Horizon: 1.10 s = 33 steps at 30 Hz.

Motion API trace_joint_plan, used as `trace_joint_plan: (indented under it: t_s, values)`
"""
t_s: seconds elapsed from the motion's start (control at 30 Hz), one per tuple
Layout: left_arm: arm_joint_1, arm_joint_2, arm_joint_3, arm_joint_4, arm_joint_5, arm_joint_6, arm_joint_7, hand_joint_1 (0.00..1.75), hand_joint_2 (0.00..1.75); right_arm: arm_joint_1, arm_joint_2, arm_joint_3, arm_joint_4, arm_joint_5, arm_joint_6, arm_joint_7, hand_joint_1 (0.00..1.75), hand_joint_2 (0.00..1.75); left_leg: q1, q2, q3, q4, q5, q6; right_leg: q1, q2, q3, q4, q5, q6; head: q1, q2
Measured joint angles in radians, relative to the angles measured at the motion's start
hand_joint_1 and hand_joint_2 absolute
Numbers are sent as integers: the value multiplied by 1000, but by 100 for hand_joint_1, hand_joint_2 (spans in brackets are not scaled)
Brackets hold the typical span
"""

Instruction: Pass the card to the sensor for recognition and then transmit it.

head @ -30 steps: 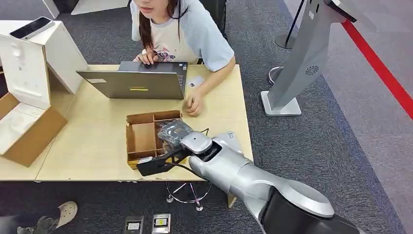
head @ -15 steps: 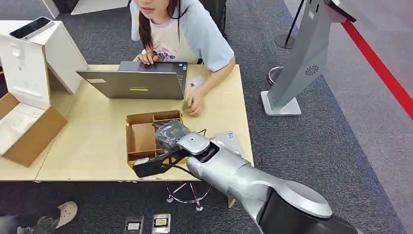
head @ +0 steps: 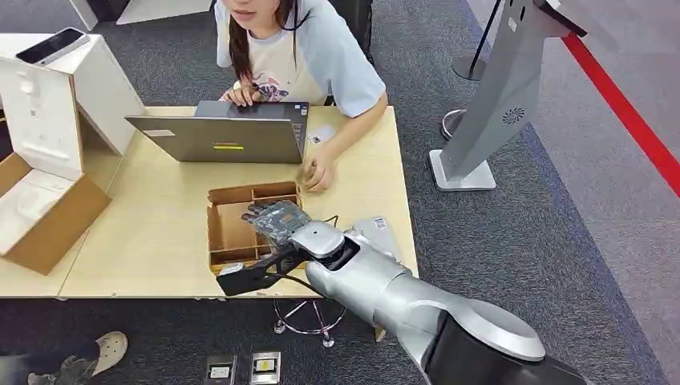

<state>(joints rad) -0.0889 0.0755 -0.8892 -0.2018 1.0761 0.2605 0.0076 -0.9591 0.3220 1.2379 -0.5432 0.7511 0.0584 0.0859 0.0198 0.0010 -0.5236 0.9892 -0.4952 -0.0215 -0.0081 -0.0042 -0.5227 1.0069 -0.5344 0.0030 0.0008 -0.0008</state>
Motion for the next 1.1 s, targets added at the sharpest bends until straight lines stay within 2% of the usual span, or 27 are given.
trace_joint_plan:
  t_s: [1.1]
  values:
    - [0, 0, -5, 0, 2, 4, 0, 0, 175, -3, 4, 0, 54, 47, -44, 19, 0, 175, 0, 0, 0, 0, 0, 0, 0, 0, 0, 0, 0, 0, 0, 0]
